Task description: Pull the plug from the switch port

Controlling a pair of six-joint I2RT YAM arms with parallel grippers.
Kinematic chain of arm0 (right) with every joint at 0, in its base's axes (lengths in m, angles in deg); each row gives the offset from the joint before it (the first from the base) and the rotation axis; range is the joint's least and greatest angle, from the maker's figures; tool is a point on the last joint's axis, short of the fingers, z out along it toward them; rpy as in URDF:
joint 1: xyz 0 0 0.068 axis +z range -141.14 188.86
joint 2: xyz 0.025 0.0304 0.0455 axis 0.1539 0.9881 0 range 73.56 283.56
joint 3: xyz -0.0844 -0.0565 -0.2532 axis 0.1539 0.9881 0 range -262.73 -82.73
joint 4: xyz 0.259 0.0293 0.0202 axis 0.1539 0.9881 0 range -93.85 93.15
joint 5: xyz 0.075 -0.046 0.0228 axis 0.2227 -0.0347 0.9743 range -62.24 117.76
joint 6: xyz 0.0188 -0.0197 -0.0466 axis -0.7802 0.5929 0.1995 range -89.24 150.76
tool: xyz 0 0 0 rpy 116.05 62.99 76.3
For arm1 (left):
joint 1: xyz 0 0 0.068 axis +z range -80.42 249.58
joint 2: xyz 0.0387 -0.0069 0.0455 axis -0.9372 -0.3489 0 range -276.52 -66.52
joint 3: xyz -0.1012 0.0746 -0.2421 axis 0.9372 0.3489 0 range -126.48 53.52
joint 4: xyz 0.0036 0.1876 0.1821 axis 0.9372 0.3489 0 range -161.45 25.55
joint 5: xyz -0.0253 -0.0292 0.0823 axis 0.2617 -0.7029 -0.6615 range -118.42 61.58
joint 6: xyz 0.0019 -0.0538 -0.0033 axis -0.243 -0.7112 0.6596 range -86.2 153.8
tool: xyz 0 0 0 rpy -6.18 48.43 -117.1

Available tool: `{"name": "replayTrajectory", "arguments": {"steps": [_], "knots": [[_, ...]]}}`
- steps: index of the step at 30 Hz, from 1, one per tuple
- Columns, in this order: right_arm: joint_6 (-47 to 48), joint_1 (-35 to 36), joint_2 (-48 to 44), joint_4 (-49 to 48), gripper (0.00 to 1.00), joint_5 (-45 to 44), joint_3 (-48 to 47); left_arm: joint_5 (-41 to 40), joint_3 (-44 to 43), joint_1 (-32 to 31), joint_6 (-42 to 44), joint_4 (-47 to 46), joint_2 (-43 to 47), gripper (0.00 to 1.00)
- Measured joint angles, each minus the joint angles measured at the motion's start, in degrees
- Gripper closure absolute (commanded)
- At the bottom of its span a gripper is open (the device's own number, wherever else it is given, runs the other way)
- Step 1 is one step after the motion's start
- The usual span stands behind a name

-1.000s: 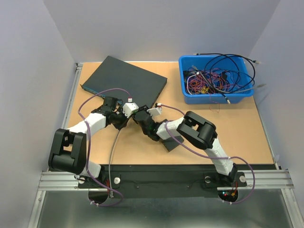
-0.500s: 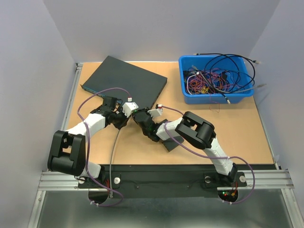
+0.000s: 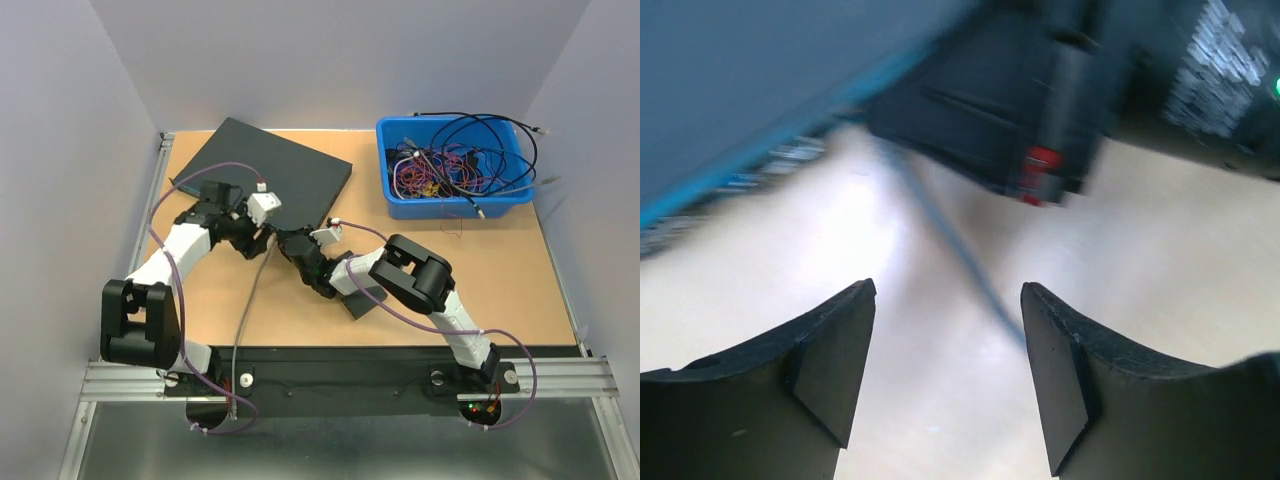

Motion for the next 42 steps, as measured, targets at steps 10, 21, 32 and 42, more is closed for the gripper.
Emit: {"name": "replayTrajectory", "arguments": {"steps": [10,21,32,42], "knots": [[0.63,0.17,-0.22,-0.17,1.00,1.79,0.50,0.17,-6.86,6.05,-0.42,-3.21,-2.16,0.31],[3.85,0.33,-1.14,-2.40,1.00,5.88,4.90,-0.39,-8.90,6.03,-2.60,-6.19,-11.34,0.31],[6.91,0.24,-6.38,-0.02,1.00,10.62,8.70,-0.04,-8.90,6.29,-2.84,-6.21,-10.40,0.31],[26.62,0.26,-25.94,1.60,1.00,12.52,12.52,1.60,-12.81,9.14,-2.03,-0.59,-3.34,0.31]]}}
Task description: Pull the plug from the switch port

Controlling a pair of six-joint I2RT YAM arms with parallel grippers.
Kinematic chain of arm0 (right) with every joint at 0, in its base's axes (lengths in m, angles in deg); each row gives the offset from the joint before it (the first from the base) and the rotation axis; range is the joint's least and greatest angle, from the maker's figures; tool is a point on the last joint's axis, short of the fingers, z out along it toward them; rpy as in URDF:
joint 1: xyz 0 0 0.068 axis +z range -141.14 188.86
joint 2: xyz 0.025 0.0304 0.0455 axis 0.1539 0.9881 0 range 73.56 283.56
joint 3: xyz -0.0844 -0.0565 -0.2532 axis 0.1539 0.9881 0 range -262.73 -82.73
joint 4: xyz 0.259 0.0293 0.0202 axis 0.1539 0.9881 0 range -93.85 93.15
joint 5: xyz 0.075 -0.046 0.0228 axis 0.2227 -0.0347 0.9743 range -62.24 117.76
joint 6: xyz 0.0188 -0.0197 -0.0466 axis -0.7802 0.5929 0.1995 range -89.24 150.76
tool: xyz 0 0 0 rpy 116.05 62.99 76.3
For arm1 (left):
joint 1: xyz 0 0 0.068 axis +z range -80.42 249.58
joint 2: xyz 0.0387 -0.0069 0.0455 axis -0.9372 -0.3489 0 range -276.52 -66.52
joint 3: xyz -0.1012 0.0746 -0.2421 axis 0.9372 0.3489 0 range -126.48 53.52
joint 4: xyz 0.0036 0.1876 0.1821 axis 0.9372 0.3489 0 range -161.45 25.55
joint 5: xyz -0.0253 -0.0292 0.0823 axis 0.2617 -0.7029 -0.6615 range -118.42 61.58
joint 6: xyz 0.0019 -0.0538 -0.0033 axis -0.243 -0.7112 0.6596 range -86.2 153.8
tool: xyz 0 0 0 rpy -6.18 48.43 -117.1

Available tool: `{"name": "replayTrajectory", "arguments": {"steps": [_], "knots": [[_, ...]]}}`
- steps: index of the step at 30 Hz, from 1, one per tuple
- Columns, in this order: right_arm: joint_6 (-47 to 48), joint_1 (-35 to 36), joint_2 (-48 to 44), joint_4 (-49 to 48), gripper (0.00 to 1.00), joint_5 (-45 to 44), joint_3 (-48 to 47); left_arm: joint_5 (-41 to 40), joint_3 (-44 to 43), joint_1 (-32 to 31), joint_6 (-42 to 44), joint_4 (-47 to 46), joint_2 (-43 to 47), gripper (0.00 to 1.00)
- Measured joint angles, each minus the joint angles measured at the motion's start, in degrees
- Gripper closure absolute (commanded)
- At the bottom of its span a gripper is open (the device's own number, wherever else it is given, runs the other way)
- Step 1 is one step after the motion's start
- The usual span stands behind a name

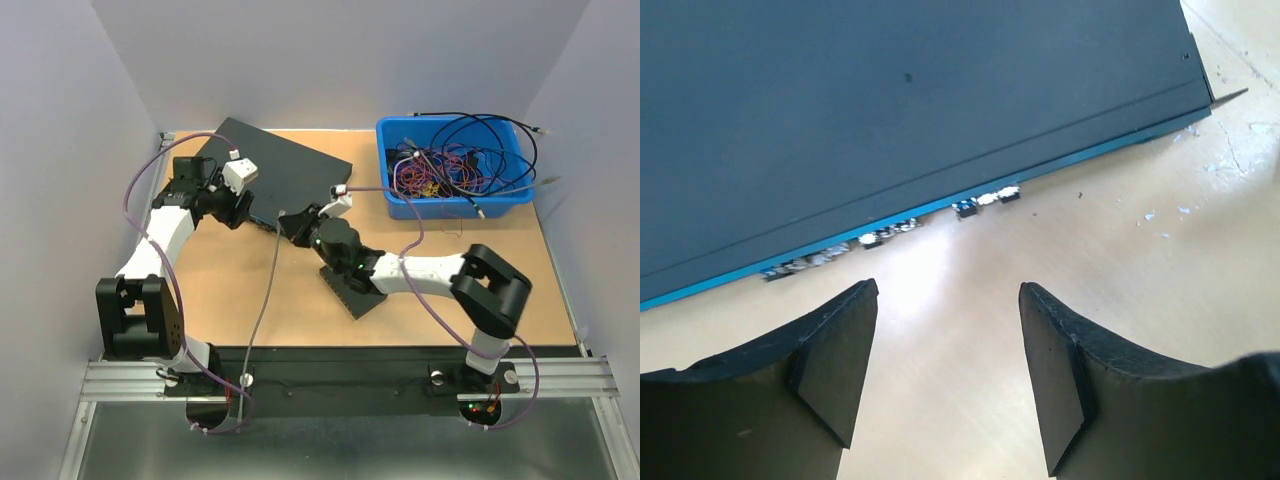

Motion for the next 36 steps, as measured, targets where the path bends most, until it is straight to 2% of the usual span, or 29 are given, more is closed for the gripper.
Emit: {"name": "replayTrajectory", "arguments": {"steps": [4,7,17,22,25,29,36], "knots": [[12.00,0.00,-8.31,0.09,0.99,-1.68,-0.59,0.26,-1.16,1.42,0.26,1.40,1.68,0.31],[22.84,-0.04,-12.96,0.42,1.00,-3.08,-4.63,0.33,-1.90,2.49,0.33,2.29,1.86,0.31],[60.13,-2.47,-16.87,-4.76,1.00,-1.81,-32.98,0.09,-2.14,3.30,0.22,3.98,1.86,0.31],[75.10,-13.53,-14.34,-7.96,1.00,1.75,-49.29,-0.17,-2.14,3.30,0.02,4.02,1.68,0.31],[80.04,-21.44,-12.83,-9.66,1.00,1.79,-53.72,-0.26,-2.14,3.30,-0.02,4.15,1.64,0.31],[83.58,-32.35,-10.40,-10.58,0.99,0.83,-53.11,-0.28,-2.14,3.32,-0.02,4.20,1.62,0.31],[85.66,-43.45,-5.49,-8.31,1.00,0.72,-34.40,-0.28,-2.14,3.69,0.02,4.22,1.62,0.31]]}}
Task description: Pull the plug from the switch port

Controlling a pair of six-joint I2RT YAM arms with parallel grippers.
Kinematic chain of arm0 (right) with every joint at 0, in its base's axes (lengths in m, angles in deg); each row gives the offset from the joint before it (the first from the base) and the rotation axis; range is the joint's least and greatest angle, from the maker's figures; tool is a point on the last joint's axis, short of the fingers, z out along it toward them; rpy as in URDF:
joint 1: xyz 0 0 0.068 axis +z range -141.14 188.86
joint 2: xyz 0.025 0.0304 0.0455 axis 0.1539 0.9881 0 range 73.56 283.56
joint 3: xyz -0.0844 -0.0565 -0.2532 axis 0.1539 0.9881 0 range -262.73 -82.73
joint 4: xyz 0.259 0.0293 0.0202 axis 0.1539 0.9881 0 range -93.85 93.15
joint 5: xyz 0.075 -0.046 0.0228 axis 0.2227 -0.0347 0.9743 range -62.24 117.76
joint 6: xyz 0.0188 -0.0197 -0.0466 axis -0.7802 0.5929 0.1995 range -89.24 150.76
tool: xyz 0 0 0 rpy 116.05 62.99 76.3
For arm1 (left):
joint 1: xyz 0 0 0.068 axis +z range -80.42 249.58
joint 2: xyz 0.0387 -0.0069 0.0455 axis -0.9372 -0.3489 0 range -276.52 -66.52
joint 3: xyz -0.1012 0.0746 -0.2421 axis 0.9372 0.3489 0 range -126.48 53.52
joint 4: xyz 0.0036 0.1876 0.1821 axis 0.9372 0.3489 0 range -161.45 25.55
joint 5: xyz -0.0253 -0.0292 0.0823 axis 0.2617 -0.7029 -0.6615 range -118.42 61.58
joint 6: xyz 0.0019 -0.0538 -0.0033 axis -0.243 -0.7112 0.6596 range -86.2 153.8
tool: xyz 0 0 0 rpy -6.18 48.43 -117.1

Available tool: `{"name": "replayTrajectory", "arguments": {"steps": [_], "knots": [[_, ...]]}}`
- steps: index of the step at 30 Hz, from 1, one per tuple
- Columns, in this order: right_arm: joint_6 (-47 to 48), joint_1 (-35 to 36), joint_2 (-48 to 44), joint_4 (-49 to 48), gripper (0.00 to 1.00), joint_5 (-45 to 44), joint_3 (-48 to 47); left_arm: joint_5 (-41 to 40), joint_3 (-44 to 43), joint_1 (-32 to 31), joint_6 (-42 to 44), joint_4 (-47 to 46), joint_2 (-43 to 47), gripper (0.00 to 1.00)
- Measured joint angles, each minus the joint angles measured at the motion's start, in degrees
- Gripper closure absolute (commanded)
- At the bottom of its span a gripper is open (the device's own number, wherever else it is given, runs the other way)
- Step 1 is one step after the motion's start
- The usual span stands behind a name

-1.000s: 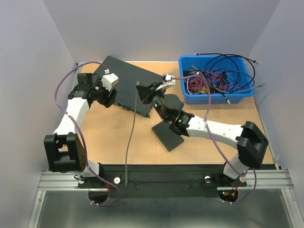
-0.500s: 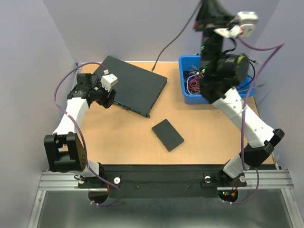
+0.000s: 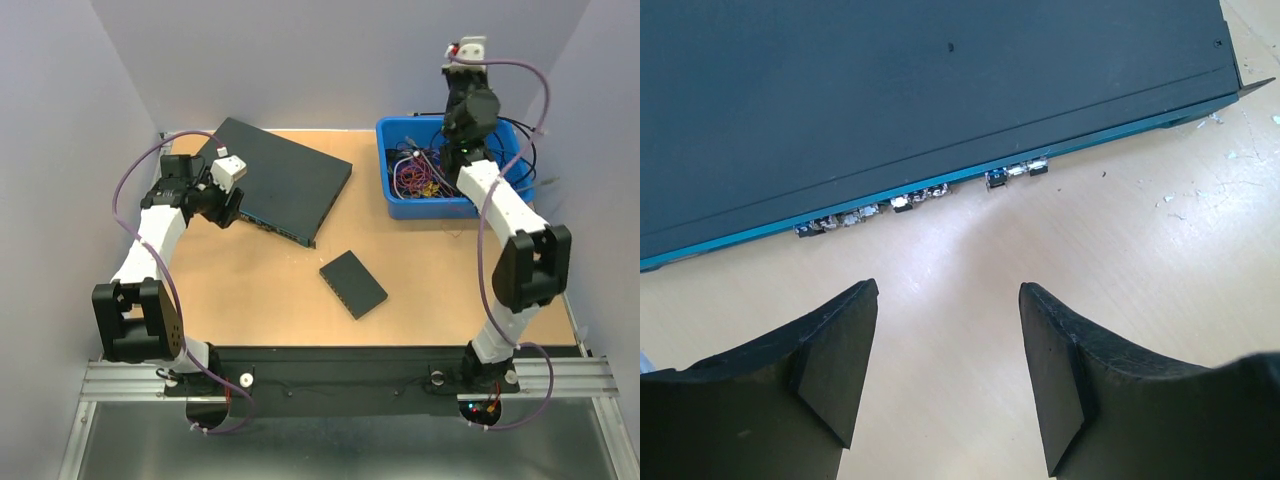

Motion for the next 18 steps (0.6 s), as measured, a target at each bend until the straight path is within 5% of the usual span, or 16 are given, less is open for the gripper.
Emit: {"name": "replayTrajectory", "arguments": {"steps": [7,13,16,17,18], "knots": [[-1.66,-2.71,11.89,17.84,0.99,0.35,7.78,-0.02,0.26,0.15,0.02,0.00,0.00,0.31],[-9.16,-2.34,10.25,25.53,0.76,0.33,11.13,0.15,0.50,0.26,-0.04,-0.04,0.00,0.30],[-13.68,-2.75,8.35,28.28,0.40,-0.24,11.58,0.26,0.50,0.26,-0.04,0.00,0.00,0.30],[-15.37,-3.10,8.20,30.01,0.17,-0.13,10.88,0.31,0.50,0.26,-0.04,-0.02,0.00,0.30],[-17.31,-3.56,8.20,31.82,0.10,-0.09,9.92,0.37,0.50,0.26,-0.04,0.00,0.00,0.30]]}}
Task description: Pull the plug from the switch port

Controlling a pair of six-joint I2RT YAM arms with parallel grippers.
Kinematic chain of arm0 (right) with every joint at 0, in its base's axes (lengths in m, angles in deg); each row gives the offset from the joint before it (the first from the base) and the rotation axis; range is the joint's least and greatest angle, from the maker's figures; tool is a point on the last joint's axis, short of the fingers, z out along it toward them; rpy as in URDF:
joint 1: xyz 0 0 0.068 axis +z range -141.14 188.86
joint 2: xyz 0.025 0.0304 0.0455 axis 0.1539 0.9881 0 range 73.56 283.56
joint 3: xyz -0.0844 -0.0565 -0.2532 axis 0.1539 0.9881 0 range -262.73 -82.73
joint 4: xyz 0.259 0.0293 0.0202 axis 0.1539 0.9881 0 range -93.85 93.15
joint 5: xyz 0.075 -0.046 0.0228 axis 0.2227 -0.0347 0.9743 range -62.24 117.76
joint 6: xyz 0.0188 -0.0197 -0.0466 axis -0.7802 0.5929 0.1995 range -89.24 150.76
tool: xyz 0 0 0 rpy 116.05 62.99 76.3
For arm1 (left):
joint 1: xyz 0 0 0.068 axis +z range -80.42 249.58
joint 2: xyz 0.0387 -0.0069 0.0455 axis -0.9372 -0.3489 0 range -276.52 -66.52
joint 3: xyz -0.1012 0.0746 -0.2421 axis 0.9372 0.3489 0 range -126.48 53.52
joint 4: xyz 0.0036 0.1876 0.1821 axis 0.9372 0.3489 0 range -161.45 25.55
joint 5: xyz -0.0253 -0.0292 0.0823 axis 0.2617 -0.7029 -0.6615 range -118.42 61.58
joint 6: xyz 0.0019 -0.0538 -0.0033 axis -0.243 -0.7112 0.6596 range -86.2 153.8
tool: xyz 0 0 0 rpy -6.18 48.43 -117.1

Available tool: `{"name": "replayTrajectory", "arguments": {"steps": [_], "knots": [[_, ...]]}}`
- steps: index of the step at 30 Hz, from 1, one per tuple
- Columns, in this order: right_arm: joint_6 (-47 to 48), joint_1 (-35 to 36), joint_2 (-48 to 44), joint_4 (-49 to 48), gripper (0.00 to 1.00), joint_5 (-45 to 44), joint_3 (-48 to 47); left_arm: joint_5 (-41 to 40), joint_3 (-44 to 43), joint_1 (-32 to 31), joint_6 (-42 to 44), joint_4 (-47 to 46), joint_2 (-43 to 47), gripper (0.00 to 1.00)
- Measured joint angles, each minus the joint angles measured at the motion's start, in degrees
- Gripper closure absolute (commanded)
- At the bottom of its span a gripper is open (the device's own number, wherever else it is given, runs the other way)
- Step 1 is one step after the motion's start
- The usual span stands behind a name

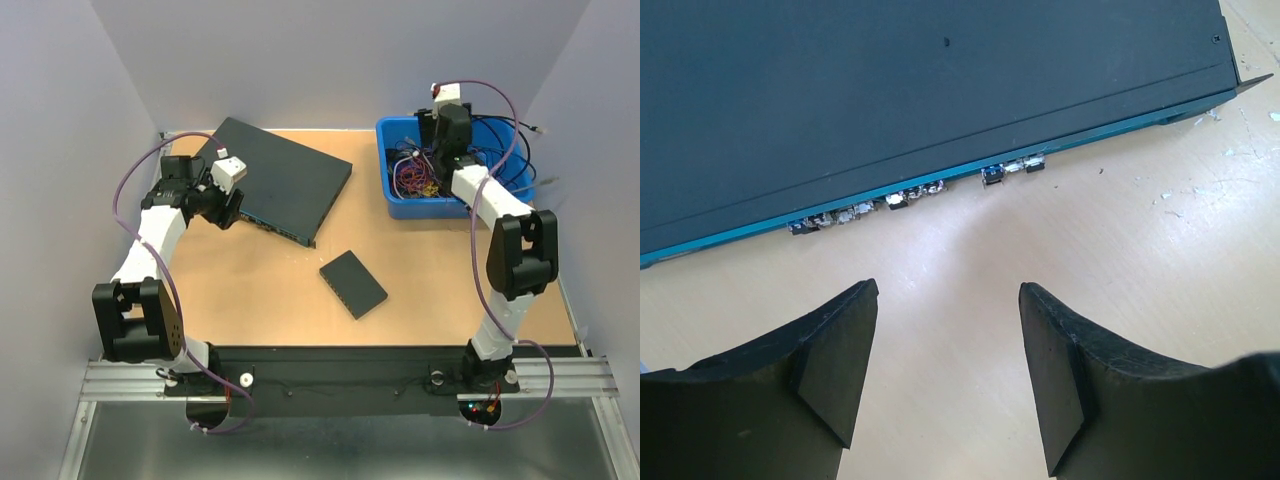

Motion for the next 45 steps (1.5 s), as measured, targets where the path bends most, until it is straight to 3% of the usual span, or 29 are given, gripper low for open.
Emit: {"name": "replayTrajectory", "arguments": {"steps": [2,8,14,20,24,33,37,42,45], "knots": [[-2.89,-1.01,0.66,5.73,0.00,0.26,-3.17,0.07,0.00,0.00,0.00,0.15,0.00,0.30],[-12.00,-4.22,3.23,21.22,0.00,2.71,-16.50,0.28,0.00,0.00,0.02,0.76,0.00,0.30],[-20.06,-5.66,1.09,27.85,0.00,17.62,-22.75,0.28,0.00,0.00,0.02,1.40,0.00,0.31],[-27.61,-9.97,2.19,34.07,0.00,21.07,-37.44,0.28,0.00,0.02,0.20,1.75,0.02,0.30],[-30.51,-14.29,1.60,34.99,0.00,21.77,-39.08,0.26,0.00,0.02,0.46,1.70,0.04,0.30],[-32.00,-13.77,-4.72,39.47,0.00,19.08,-20.61,-0.28,0.02,0.63,0.44,1.60,0.09,0.31],[-35.91,-13.42,-13.90,40.46,0.00,15.08,-6.08,-0.15,0.96,3.67,-0.20,0.24,0.85,0.30],[-42.36,-13.51,-34.27,36.81,0.00,11.89,17.40,0.83,4.04,8.74,-2.16,-1.88,2.45,0.30],[-44.72,-13.51,-43.36,34.86,0.00,10.64,25.55,0.72,5.01,9.84,-3.61,-2.80,2.47,0.30]]}}
